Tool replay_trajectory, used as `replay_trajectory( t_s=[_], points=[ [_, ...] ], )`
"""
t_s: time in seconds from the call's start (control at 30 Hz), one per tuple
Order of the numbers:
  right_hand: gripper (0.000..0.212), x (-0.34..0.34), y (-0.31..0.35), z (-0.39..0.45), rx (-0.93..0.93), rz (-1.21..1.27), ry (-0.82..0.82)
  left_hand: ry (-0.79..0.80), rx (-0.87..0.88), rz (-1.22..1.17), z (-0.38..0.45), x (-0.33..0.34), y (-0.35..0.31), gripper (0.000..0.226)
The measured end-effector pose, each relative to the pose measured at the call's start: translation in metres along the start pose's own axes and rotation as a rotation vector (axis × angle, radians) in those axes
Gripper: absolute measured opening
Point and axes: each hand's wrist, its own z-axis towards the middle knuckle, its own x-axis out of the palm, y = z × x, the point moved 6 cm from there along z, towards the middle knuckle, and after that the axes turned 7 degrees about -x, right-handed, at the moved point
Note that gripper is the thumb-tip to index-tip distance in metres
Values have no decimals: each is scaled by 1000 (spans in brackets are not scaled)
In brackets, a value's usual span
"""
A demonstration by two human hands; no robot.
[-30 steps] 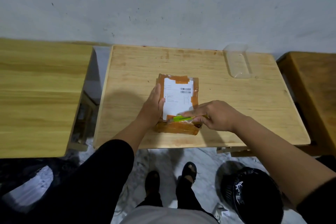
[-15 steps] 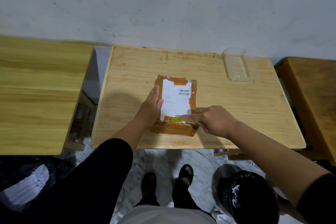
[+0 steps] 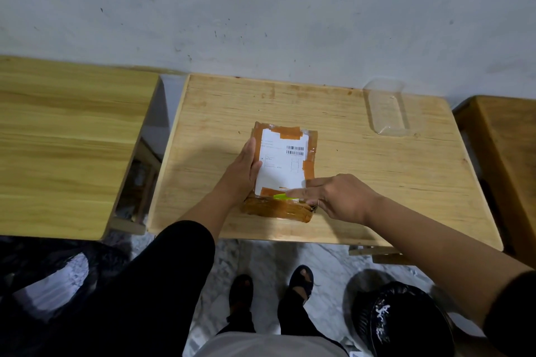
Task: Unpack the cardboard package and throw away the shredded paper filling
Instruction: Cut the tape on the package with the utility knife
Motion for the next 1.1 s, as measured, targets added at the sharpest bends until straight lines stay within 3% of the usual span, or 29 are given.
replay_trajectory(
  t_s=[0.33,0.6,0.83,0.93,1.1],
  points=[
    [39,1,-11,-11,-3,-8,13,-1,-23,-4,1,1,0,58],
    [37,-9,-14,-26,-25,5,-78,-8,-20,9,0,1,-1,58],
    [38,-10,-13,-35,-17,-26,-1,-14,-24,18,0,1,-2,58],
    [36,-11,-16,-44,-58,-156,-109,-19,-24,-1,0,0,-2,58],
    [41,-11,-6,-51,-52,-127,-227,-31,-11,-13,-1,0,-5,57]
  ],
)
